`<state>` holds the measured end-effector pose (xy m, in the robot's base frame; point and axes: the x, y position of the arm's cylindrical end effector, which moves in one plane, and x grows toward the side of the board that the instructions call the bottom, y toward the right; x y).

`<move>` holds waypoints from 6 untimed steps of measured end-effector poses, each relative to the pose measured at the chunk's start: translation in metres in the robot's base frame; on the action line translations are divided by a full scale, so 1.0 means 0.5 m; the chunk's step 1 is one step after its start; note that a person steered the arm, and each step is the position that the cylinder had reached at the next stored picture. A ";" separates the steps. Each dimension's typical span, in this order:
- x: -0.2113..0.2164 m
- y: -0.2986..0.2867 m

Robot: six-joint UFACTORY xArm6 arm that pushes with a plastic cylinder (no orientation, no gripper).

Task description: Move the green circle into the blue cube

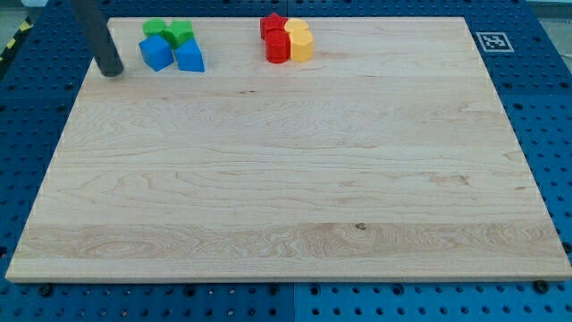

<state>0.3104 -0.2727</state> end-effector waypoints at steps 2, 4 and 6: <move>-0.155 -0.042; -0.238 0.010; -0.217 0.092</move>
